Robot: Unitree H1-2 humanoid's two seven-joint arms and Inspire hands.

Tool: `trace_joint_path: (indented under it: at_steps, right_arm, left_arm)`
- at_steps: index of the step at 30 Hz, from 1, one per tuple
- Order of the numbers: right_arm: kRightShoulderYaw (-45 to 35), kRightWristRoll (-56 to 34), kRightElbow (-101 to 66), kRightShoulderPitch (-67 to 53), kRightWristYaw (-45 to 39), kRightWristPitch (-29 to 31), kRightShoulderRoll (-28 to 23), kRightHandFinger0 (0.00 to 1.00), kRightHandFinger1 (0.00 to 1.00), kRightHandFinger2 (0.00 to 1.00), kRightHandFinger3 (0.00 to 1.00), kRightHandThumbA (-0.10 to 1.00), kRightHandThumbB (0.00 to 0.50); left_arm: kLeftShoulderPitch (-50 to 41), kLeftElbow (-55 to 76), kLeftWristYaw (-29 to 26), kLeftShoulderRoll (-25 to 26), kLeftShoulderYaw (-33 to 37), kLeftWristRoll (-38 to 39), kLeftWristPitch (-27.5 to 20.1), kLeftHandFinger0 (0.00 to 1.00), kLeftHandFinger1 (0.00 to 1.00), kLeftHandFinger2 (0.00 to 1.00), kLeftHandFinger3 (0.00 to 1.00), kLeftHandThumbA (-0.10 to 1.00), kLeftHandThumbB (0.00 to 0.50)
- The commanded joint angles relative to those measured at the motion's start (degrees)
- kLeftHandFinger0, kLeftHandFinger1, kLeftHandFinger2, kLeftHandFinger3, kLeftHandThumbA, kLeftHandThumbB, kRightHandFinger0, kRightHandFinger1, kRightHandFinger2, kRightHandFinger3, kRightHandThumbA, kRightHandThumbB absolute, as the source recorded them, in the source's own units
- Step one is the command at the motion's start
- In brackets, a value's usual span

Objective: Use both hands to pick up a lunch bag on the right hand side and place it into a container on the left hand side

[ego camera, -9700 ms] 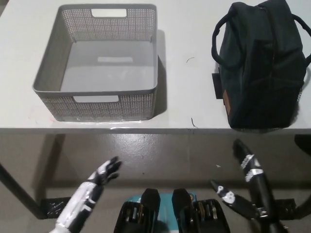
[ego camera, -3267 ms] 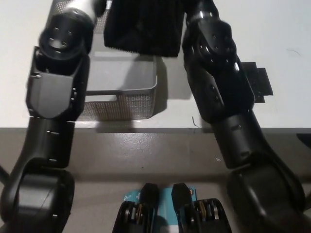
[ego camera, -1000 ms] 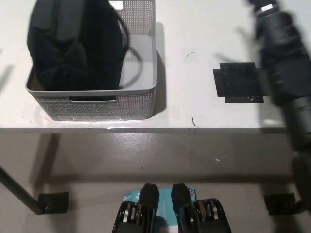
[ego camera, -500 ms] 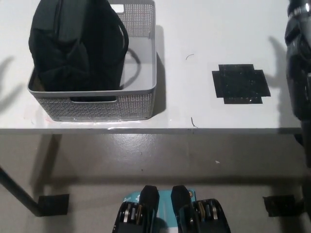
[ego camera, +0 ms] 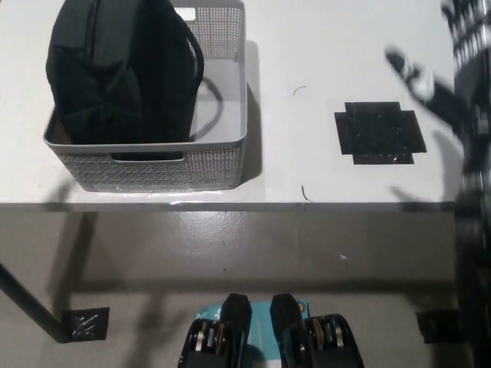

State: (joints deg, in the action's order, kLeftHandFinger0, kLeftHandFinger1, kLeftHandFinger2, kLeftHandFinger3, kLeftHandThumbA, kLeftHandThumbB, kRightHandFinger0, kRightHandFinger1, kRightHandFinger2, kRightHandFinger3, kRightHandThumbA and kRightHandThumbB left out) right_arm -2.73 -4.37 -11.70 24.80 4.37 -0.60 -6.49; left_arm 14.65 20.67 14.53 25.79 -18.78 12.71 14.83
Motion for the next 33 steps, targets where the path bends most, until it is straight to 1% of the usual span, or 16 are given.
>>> trace_joint_path:
  at_steps: [1, 3, 4, 6, 9, 10, 13, 14, 17, 18, 19, 21, 22, 24, 26, 33]
  right_arm:
    - [0.83, -5.97, -14.3, -15.44, -3.69, 8.1, 0.93, 1.0, 1.0, 1.0, 1.0, 1.0, 0.173]
    - [0.84, -5.97, -13.36, -17.63, -3.99, 8.92, 1.1, 1.0, 1.0, 1.0, 1.0, 1.0, 0.174]
    - [0.93, -6.36, -12.16, -19.54, -4.48, 9.61, 1.15, 1.0, 1.0, 1.0, 1.0, 1.0, 0.175]
    - [1.49, -9.78, -9.55, -23.35, -6.32, 9.97, 1.48, 1.0, 1.0, 1.0, 1.0, 1.0, 0.185]
    - [3.09, -12.1, -6.89, -26.98, -7.85, 8.81, 2.91, 1.0, 1.0, 1.0, 1.0, 1.0, 0.205]
    - [4.19, -12.28, -5.46, -28.04, -8.58, 8.47, 3.59, 1.0, 1.0, 1.0, 1.0, 1.0, 0.205]
    - [6.85, -10.45, -1.87, -30.41, -9.74, 9.11, 5.04, 1.0, 1.0, 1.0, 1.0, 1.0, 0.206]
    - [7.67, -10.69, -0.37, -31.21, -10.11, 9.23, 5.98, 1.0, 1.0, 1.0, 1.0, 1.0, 0.208]
    - [10.12, -5.91, 7.04, -31.77, -9.35, 13.61, 8.19, 1.0, 1.0, 1.0, 1.0, 1.0, 0.2]
    - [10.49, -7.03, 9.99, -31.78, -10.1, 14.38, 9.22, 1.0, 1.0, 1.0, 1.0, 1.0, 0.203]
    - [11.16, -6.99, 12.24, -31.83, -10.56, 15.56, 9.8, 1.0, 1.0, 1.0, 1.0, 1.0, 0.181]
    - [11.96, -5.83, 15.0, -31.51, -10.55, 17.11, 10.49, 1.0, 1.0, 1.0, 1.0, 1.0, 0.187]
    - [12.86, -4.14, 17.45, -31.46, -10.07, 18.09, 11.29, 1.0, 1.0, 1.0, 1.0, 1.0, 0.202]
    - [13.84, -3.08, 20.74, -31.35, -10.07, 19.8, 12.13, 1.0, 1.0, 1.0, 1.0, 1.0, 0.183]
    - [14.51, -2.62, 24.14, -30.76, -10.33, 21.99, 12.95, 1.0, 1.0, 1.0, 1.0, 1.0, 0.195]
    - [15.99, -1.58, 24.14, -30.89, -11.16, 22.26, 12.12, 1.0, 1.0, 1.0, 1.0, 1.0, 0.184]
  left_arm:
    - [-12.42, 17.42, -0.26, -7.06, 2.58, 1.68, -11.82, 1.0, 1.0, 1.0, 1.0, 1.0, 0.307]
    - [-14.25, 17.66, 0.15, -8.2, 3.55, 0.31, -13.16, 1.0, 1.0, 1.0, 1.0, 1.0, 0.313]
    - [-15.89, 17.17, 0.6, -9.26, 4.69, -1.02, -15.31, 1.0, 1.0, 1.0, 1.0, 1.0, 0.311]
    - [-19.17, 15.51, 2.24, -10.7, 7.41, -0.7, -16.05, 1.0, 1.0, 1.0, 1.0, 1.0, 0.334]
    - [-22.2, 11.54, 5.29, -10.77, 11.93, -2.87, -20.41, 1.0, 1.0, 1.0, 1.0, 1.0, 0.301]
    - [-23.17, 9.6, 6.62, -10.82, 13.88, -3.3, -22.44, 1.0, 1.0, 1.0, 1.0, 1.0, 0.259]
    - [-24.62, 5.4, 7.27, -12.06, 17.33, -3.75, -25.27, 1.0, 1.0, 1.0, 1.0, 1.0, 0.215]
    - [-25.01, 3.55, 7.48, -12.32, 18.58, -4.51, -26.18, 1.0, 1.0, 1.0, 1.0, 1.0, 0.183]
    - [-24.58, -2.75, 6.7, -13.42, 21.75, -6.99, -27.61, 1.0, 1.0, 1.0, 1.0, 1.0, 0.179]
    - [-23.86, -5.6, 6.22, -14.14, 22.8, -7.72, -27.72, 1.0, 1.0, 1.0, 1.0, 1.0, 0.17]
    - [-22.97, -8.5, 5.67, -14.54, 23.61, -8.57, -28.09, 1.0, 1.0, 1.0, 1.0, 1.0, 0.178]
    - [-22.19, -11.36, 5.0, -14.93, 24.18, -9.3, -28.33, 1.0, 1.0, 1.0, 1.0, 1.0, 0.177]
    - [-21.66, -14.09, 4.29, -15.68, 24.71, -9.1, -27.99, 1.0, 1.0, 1.0, 1.0, 1.0, 0.215]
    - [-21.4, -16.81, 3.44, -16.67, 25.39, -9.27, -28.09, 1.0, 1.0, 1.0, 1.0, 1.0, 0.234]
    - [-21.37, -17.49, 3.0, -17.04, 26.19, -9.79, -27.87, 1.0, 1.0, 1.0, 1.0, 1.0, 0.29]
    - [-22.25, -18.99, 3.08, -16.83, 26.96, -10.74, -30.24, 1.0, 1.0, 1.0, 1.0, 1.0, 0.264]
